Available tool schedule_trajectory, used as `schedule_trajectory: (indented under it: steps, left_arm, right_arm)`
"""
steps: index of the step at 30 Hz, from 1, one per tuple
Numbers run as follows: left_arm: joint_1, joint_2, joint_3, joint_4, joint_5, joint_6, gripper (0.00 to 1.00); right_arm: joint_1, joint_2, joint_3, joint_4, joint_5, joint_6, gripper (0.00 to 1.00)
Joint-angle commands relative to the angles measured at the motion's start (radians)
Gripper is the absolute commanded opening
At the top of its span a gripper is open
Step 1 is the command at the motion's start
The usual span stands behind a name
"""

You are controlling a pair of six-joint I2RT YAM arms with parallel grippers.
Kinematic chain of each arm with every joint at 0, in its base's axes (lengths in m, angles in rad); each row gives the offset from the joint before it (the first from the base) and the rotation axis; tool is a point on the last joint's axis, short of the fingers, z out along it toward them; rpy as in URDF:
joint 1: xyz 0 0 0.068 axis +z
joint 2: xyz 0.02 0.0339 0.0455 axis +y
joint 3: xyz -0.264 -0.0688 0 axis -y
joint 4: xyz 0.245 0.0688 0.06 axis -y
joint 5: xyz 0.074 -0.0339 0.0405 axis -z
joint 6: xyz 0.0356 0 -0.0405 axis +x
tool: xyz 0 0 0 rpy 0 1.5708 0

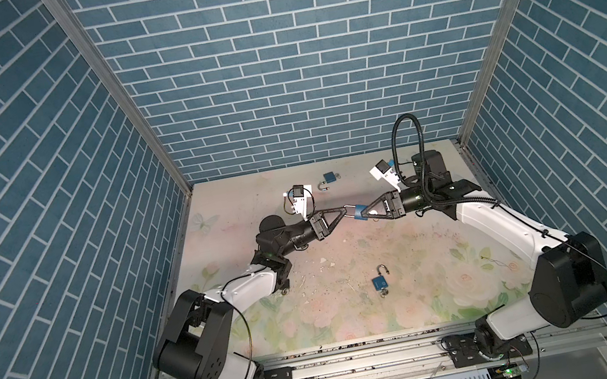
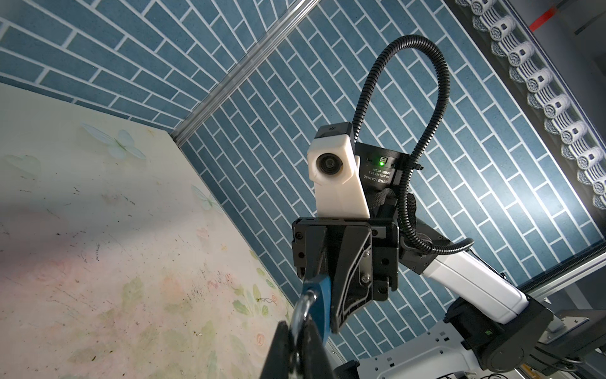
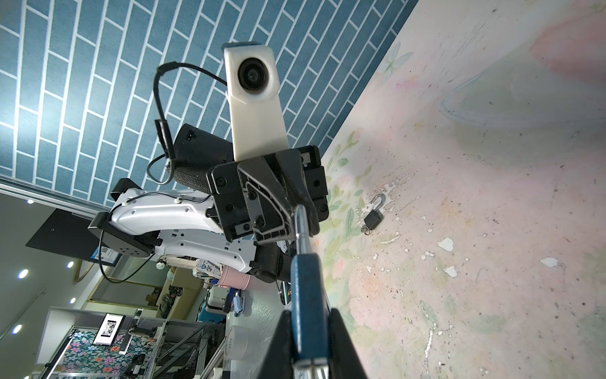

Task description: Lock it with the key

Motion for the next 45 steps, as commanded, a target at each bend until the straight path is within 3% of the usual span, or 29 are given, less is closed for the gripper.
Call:
schedule_trajectory:
  steps: [1,34,45]
  left_arm:
    - [-0.099,-0.036,0.054,0.062,0.188,0.055,0.0]
    - [-0.26,0.088,0.164,0.052,0.188,0.055,0.0]
    - [-0.251,0.079,0.182,-0.042,0.174,0.095,0.02]
  right_arm:
    - [0.011,0.042,0.037,0.004,0.083,-0.03,0.0]
    - [0.012,0.119,0.085,0.01,0.042,-0.058,0.0]
    - [0.009,0.119,0.08,0.003,0.072,-0.066,0.0]
